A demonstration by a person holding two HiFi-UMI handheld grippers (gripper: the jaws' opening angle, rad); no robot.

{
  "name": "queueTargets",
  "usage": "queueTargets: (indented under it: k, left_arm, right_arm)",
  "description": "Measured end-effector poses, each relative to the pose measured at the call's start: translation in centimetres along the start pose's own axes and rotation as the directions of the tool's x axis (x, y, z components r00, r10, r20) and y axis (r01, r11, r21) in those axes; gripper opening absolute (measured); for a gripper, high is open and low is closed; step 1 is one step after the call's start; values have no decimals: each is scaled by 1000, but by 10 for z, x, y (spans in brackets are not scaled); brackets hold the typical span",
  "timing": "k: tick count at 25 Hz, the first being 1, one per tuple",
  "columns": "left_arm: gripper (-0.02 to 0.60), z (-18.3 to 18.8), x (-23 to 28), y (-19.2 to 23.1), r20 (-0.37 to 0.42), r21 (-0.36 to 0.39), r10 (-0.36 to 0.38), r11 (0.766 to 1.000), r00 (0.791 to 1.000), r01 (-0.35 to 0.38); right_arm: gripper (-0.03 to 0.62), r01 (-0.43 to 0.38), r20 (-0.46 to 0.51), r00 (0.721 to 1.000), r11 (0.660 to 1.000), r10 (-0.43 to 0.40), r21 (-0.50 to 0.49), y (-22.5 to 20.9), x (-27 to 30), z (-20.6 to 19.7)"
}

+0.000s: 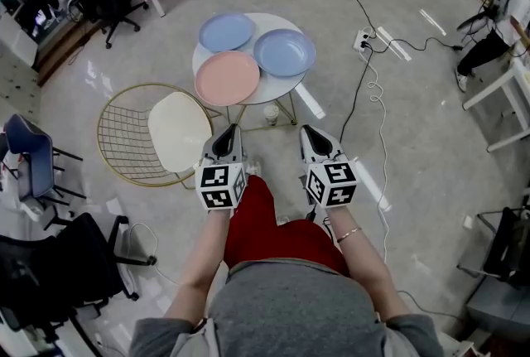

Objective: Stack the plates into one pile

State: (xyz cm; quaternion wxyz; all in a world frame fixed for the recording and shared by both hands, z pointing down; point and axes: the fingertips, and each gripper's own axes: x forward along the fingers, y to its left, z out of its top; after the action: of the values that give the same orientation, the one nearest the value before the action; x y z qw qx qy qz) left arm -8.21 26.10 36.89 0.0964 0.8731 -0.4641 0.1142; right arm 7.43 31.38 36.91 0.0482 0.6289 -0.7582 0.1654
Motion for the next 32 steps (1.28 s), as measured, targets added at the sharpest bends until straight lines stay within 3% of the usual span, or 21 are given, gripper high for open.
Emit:
queueTargets:
  k: [11,21,32]
  left_arm:
    - [15,-8,73,67,-58,-29,55,998,997,-56]
    - [15,-4,153,148,-126,-24,89,995,988,-93]
    - [15,-2,224,207,-187,-50,59,996,981,-70]
  right_arm:
    - [29,-36,-61,997,999,37,21,-13,90,0]
    - [31,-54,-177,982,996,65,65,-18,197,-6]
    - [30,-29,-250,967,995,53,100,-21,290,-2]
